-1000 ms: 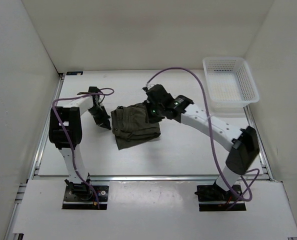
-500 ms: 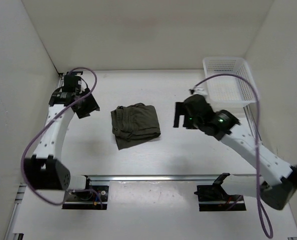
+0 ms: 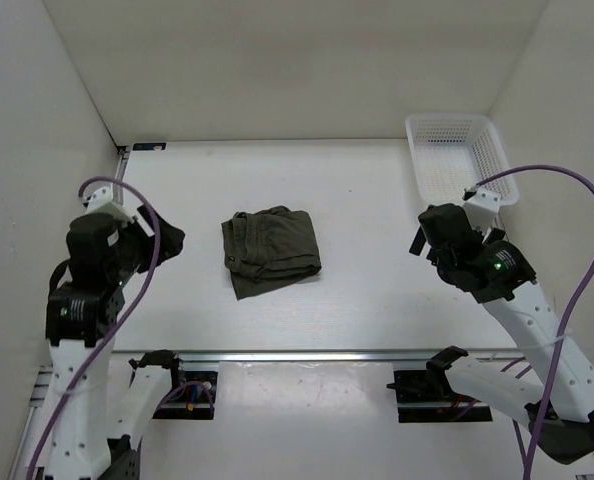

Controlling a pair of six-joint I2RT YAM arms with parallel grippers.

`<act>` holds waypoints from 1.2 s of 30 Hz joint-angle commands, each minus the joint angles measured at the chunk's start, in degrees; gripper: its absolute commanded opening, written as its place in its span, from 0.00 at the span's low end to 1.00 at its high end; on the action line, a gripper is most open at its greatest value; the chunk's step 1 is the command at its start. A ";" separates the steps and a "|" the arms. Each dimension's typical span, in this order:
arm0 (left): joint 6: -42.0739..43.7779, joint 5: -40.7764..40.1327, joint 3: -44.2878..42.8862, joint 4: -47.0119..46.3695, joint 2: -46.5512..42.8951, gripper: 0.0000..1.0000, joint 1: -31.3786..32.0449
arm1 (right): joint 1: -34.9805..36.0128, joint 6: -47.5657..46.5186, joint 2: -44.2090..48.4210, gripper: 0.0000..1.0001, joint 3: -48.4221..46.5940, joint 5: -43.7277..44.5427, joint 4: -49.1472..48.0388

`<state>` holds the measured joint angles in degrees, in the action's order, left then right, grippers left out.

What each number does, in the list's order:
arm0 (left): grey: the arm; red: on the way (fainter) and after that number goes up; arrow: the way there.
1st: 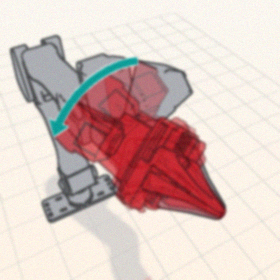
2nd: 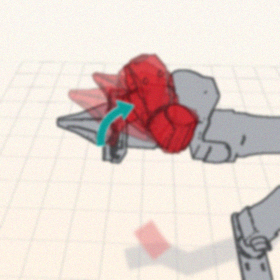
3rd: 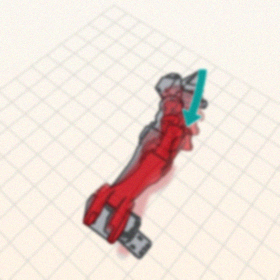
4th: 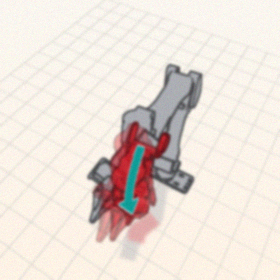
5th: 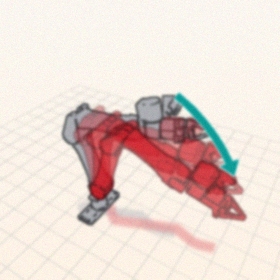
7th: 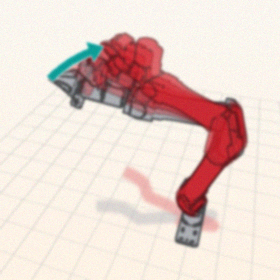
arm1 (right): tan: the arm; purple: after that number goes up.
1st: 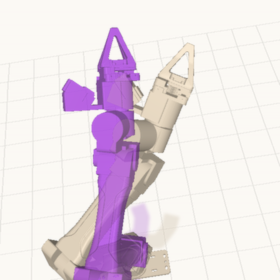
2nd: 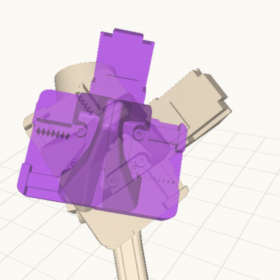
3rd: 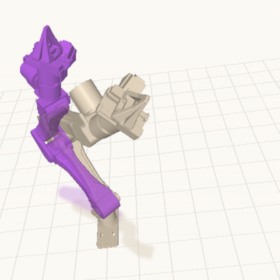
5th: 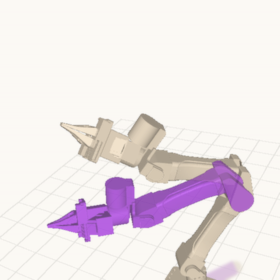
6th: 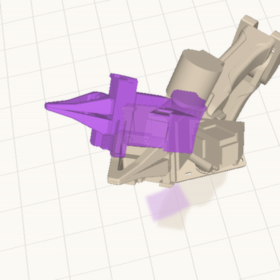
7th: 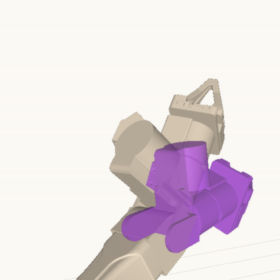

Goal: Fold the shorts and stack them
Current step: Fold the shorts

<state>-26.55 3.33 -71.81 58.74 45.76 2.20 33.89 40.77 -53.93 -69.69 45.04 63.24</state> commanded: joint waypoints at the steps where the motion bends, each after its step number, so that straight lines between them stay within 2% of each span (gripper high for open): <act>1: 0.09 -3.33 1.15 0.41 -5.58 0.83 0.00 | -1.28 2.99 0.93 1.00 1.66 1.73 2.15; 13: 0.09 -6.23 2.20 3.31 -8.32 0.84 0.00 | -2.42 5.10 0.41 1.00 4.65 -1.00 0.48; 16: 0.09 -6.84 2.81 3.31 -8.32 0.84 0.00 | -2.42 5.89 0.93 1.00 8.16 -1.00 -1.45; 23: 0.09 -7.38 2.82 3.31 -8.84 0.84 0.00 | -2.42 8.63 4.27 1.00 17.74 -7.67 -9.71; 29: 0.09 -5.98 3.87 1.74 -8.84 0.84 0.00 | -2.42 -2.79 4.99 1.00 13.03 -12.60 -22.18; 31: 0.71 -0.80 4.40 -0.11 -7.71 0.84 0.00 | -2.42 -5.95 0.96 1.00 9.94 -14.62 -24.21; 36: 2.90 5.88 3.87 -1.44 -3.49 0.84 0.00 | -2.42 -18.17 -7.92 1.00 1.15 -30.68 -32.03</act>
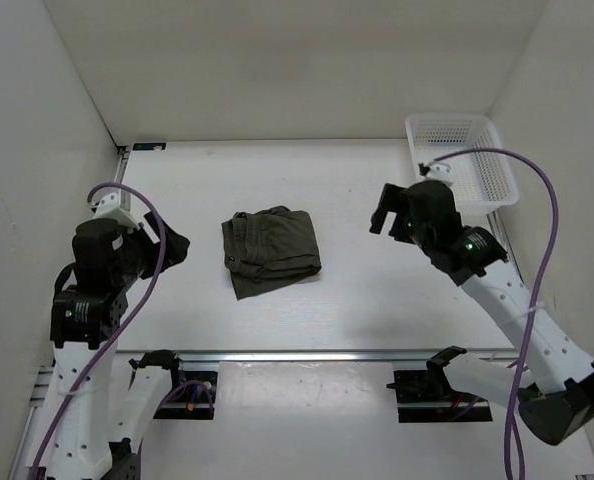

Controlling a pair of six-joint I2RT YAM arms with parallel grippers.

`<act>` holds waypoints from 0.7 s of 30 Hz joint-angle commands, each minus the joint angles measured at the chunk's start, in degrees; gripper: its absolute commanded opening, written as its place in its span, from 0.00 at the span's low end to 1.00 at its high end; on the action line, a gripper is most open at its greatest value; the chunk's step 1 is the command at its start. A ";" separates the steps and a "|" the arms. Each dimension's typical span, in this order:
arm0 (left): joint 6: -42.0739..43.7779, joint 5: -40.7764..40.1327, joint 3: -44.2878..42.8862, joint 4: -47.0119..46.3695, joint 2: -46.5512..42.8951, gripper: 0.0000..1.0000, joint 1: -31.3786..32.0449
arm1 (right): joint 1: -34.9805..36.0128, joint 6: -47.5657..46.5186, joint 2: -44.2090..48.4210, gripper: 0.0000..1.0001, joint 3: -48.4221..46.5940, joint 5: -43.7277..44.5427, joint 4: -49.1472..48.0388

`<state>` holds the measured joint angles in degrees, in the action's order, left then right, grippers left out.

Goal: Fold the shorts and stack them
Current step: Fold the shorts

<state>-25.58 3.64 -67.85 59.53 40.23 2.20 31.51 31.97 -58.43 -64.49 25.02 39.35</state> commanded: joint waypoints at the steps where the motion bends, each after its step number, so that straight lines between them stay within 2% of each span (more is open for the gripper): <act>1: 1.94 5.59 -0.61 -2.22 2.66 0.84 0.00 | -0.04 -10.16 -3.96 1.00 -4.59 -14.34 -9.11; 6: 6.06 10.41 -0.61 -2.75 3.97 0.84 0.00 | -0.04 -17.88 -3.97 1.00 -4.59 -20.09 -16.14; 11: 6.69 16.92 -0.08 -4.50 10.47 0.84 0.00 | -0.04 -22.21 -6.42 1.00 -7.04 -21.14 -15.01; 14: 5.02 17.98 1.93 -7.57 17.94 0.68 1.93 | -0.04 -20.98 -10.02 0.98 -8.28 -20.53 -12.03; 16: 3.36 16.32 1.94 -10.30 21.19 0.49 4.38 | -0.04 -19.05 -10.73 0.93 -7.50 -20.01 -11.23; 17: 1.96 12.83 1.94 -12.74 24.17 0.42 5.27 | -0.04 -18.52 -10.74 0.85 -6.88 -20.01 -11.23; 19: 1.15 7.11 0.10 -13.38 27.78 0.31 7.11 | -0.04 -17.47 -10.74 0.79 -5.74 -18.61 -10.62; 20: 1.15 2.99 -2.08 -13.38 32.32 0.20 7.64 | -0.04 -16.85 -10.13 0.67 -4.95 -18.60 -10.00; 21: 1.15 0.95 -3.41 -13.38 34.81 0.13 7.65 | -0.04 -16.85 -10.12 0.61 -4.94 -17.38 -10.00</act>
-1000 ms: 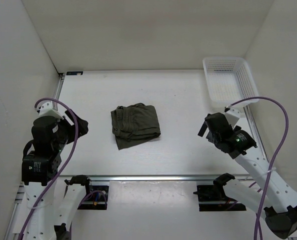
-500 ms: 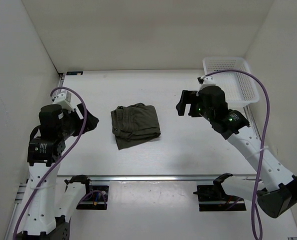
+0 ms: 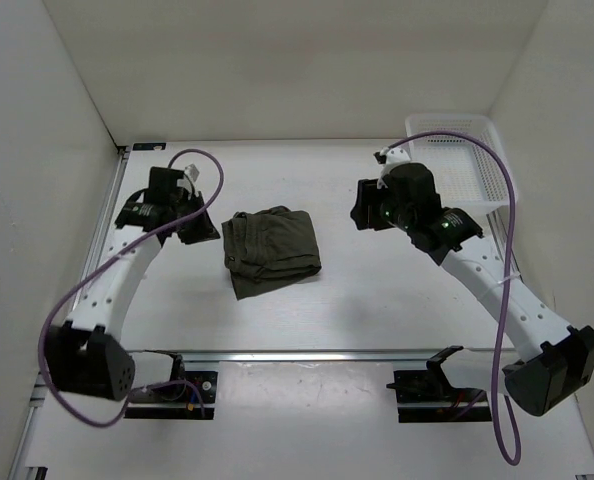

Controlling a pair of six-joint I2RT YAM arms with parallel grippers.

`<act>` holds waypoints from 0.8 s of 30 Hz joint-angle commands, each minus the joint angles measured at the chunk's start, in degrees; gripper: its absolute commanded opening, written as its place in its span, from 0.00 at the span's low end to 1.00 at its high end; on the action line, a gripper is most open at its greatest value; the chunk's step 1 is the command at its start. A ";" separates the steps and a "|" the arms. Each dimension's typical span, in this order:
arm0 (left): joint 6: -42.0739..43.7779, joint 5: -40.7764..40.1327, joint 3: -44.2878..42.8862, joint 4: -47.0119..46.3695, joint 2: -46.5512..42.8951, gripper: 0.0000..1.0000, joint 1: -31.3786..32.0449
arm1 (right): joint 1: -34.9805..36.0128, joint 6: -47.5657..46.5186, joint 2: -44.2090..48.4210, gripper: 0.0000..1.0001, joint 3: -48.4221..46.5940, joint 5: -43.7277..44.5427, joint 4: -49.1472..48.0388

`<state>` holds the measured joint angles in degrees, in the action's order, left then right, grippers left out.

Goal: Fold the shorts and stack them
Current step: Fold the shorts

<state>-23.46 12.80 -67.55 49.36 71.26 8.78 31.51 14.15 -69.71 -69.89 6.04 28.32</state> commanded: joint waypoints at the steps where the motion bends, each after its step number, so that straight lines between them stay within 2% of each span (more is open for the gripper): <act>1: -1.49 -9.36 -4.86 -3.22 6.23 0.10 1.07 | -0.04 1.66 1.85 0.53 1.24 2.12 1.74; 2: -1.50 -9.89 -7.40 -3.74 10.95 0.10 1.07 | -0.04 1.67 2.56 0.39 1.94 2.65 2.35; 4: -1.50 -9.90 -9.70 -3.75 15.03 0.10 1.07 | -0.04 2.28 3.35 0.30 2.64 3.61 3.05; 6: -2.11 -9.90 -12.15 -5.06 19.67 0.10 1.60 | -0.04 2.81 4.15 0.26 3.35 4.33 3.68; 11: -2.11 -8.31 -15.94 -6.82 27.77 0.10 3.70 | -0.04 3.95 6.08 0.26 5.29 4.85 4.99; 15: -2.64 -10.68 -17.70 -6.82 36.90 0.10 3.70 | -0.04 4.57 7.22 0.26 6.95 5.46 6.13; 21: -6.24 -12.53 -18.41 -6.82 44.21 0.10 3.70 | -0.04 5.71 9.59 0.26 8.10 6.88 8.68; 24: -6.24 -12.53 -18.41 -6.82 44.22 0.10 3.70 | -0.04 5.71 10.64 0.26 8.10 8.27 9.91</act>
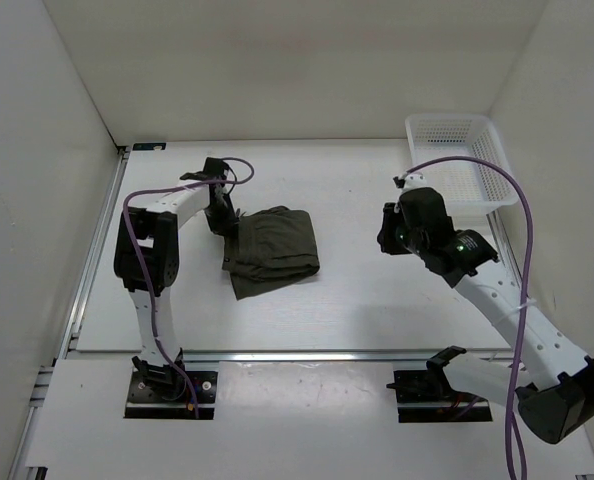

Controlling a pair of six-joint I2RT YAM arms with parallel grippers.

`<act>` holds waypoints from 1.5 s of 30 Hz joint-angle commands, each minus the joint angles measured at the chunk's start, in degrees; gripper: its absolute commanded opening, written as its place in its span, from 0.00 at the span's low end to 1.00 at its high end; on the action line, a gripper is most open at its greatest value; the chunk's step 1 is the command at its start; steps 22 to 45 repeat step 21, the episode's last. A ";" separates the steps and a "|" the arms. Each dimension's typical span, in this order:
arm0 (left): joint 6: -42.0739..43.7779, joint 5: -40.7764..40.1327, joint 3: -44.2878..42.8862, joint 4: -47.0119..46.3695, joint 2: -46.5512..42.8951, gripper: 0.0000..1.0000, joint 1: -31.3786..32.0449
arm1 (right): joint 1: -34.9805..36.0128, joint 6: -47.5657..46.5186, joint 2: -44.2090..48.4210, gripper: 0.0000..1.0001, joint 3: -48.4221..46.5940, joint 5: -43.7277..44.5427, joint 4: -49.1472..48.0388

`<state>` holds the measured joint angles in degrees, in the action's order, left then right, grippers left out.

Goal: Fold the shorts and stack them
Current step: Fold the shorts

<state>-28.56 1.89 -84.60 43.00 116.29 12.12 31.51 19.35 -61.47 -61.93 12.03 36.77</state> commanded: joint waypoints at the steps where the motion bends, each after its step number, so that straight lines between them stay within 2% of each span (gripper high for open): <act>1: -1.15 -1.63 -1.36 -0.46 -2.28 0.10 0.36 | -0.04 0.51 2.41 0.26 0.14 2.29 1.46; 4: -1.15 -4.26 -2.67 2.25 -6.15 0.10 0.36 | -0.04 0.51 3.72 0.27 -1.43 3.52 4.00; 7: -0.62 -7.24 -6.71 8.31 -11.69 0.10 0.36 | -0.04 1.12 5.13 0.43 -3.63 4.75 5.93; 8: 0.68 -7.95 -8.81 9.98 -14.48 0.10 0.36 | -0.04 1.65 5.13 0.60 -3.63 5.71 6.46; 10: 1.31 -9.36 -10.41 12.97 -17.22 0.10 0.36 | -0.04 4.96 6.62 0.84 -4.43 10.79 9.35; 12: 2.01 -12.76 -10.94 17.01 -21.35 0.10 0.36 | -0.04 7.70 7.15 0.99 -5.65 16.33 11.82; 14: 2.01 -14.71 -10.94 19.13 -24.25 0.10 0.36 | -0.57 11.14 7.16 0.99 -5.66 22.67 15.07; 19: 1.49 -14.63 -5.58 20.89 -37.26 0.11 -2.45 | -0.57 12.46 9.26 0.99 -4.51 24.00 16.84; 21: 0.35 -17.17 -3.75 21.86 -42.43 0.12 -3.15 | -0.57 13.77 9.88 1.00 -3.81 24.00 16.84; 45: 0.35 -17.17 -3.75 21.86 -42.43 0.12 -3.15 | -0.57 13.77 9.88 1.00 -3.81 24.00 16.84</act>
